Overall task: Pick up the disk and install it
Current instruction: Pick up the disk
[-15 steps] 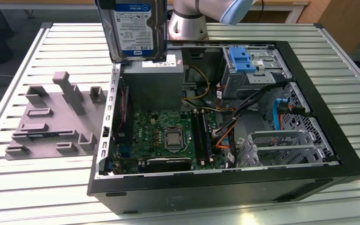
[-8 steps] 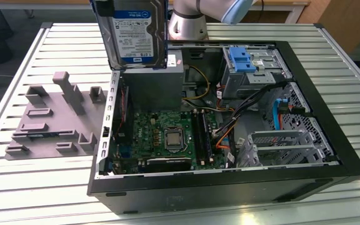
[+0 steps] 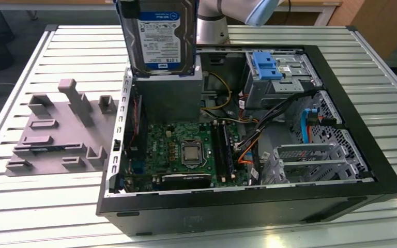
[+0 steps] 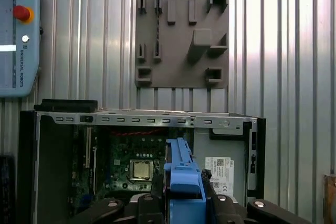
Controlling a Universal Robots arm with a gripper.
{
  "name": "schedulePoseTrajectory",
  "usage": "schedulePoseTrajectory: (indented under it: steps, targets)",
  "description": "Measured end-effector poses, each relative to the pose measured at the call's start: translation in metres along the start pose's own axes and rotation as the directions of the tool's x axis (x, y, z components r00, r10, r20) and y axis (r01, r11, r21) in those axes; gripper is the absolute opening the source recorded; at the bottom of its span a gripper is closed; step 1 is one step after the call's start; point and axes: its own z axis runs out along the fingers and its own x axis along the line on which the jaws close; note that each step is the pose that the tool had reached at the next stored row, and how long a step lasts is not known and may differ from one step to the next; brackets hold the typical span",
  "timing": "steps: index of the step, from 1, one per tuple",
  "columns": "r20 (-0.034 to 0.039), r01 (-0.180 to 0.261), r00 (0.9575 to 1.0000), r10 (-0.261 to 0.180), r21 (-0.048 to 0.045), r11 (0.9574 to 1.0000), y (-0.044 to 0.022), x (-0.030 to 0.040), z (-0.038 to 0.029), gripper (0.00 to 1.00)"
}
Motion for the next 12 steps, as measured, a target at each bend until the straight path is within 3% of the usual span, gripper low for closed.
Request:
schedulePoseTrajectory:
  steps: [4,12]
  targets:
    - [-0.0001,0.000,1.0000,0.000,0.0000,1.0000,-0.0073,0.0000,-0.0002,0.36]
    - [-0.0002,0.000,1.0000,0.000,-0.0001,1.0000,-0.0078,0.0019,-0.0002,0.36]
